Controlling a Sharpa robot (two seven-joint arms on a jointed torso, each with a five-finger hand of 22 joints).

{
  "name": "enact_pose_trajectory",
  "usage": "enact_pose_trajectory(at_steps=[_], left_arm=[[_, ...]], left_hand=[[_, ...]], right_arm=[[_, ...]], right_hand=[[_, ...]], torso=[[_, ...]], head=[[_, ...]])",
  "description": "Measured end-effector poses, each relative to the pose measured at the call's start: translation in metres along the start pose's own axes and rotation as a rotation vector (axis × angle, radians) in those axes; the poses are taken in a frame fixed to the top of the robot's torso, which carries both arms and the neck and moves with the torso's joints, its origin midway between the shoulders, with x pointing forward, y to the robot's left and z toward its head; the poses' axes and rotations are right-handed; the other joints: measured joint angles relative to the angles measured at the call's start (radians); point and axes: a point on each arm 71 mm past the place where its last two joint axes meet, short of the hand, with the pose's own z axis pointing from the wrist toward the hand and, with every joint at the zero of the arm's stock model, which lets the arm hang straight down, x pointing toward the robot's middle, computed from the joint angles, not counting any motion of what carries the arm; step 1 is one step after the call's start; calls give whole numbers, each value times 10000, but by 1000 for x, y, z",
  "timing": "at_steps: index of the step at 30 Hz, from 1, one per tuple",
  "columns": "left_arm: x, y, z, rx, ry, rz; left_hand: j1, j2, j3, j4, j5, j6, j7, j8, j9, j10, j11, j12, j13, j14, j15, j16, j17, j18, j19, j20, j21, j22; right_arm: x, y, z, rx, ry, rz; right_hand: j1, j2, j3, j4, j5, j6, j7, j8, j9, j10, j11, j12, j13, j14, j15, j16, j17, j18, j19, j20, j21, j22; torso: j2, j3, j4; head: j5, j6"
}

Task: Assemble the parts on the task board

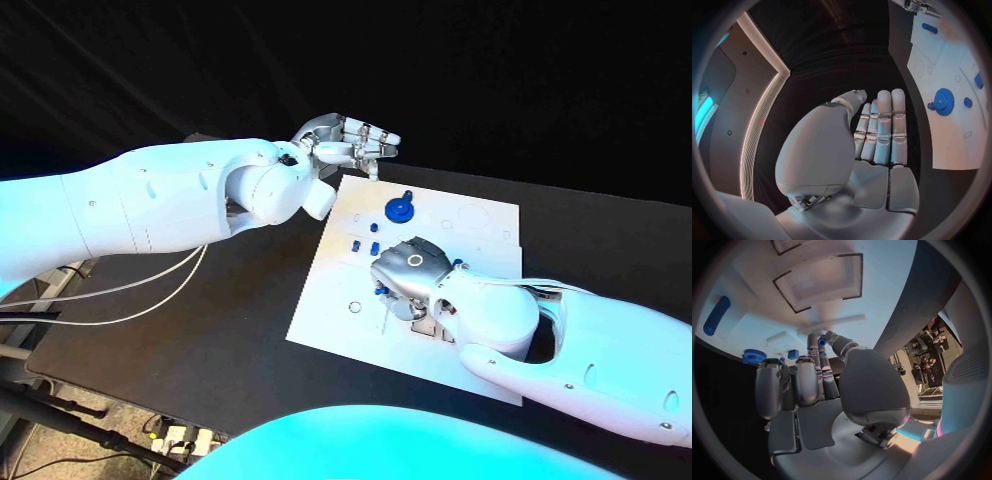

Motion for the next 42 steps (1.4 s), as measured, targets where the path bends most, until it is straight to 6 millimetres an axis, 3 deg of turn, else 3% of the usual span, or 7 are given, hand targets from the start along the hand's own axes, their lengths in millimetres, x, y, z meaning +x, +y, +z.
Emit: enact_pose_trajectory(at_steps=[42], left_arm=[[1,-1,0,-4,28,-1]], left_hand=[[0,0,0,0,0,0,0,0,0,1,-1,0,-7,0,0,0,1,0,0,0,3,-8]], right_arm=[[-5,5,3,-163,-283,140]], right_hand=[[-39,-39,-11,11,40,0,1,1,-2,27,27,-37,13,0,0,0,-68,0,0,0,-1,-4]], torso=[[-2,-1,0]], head=[[78,0]])
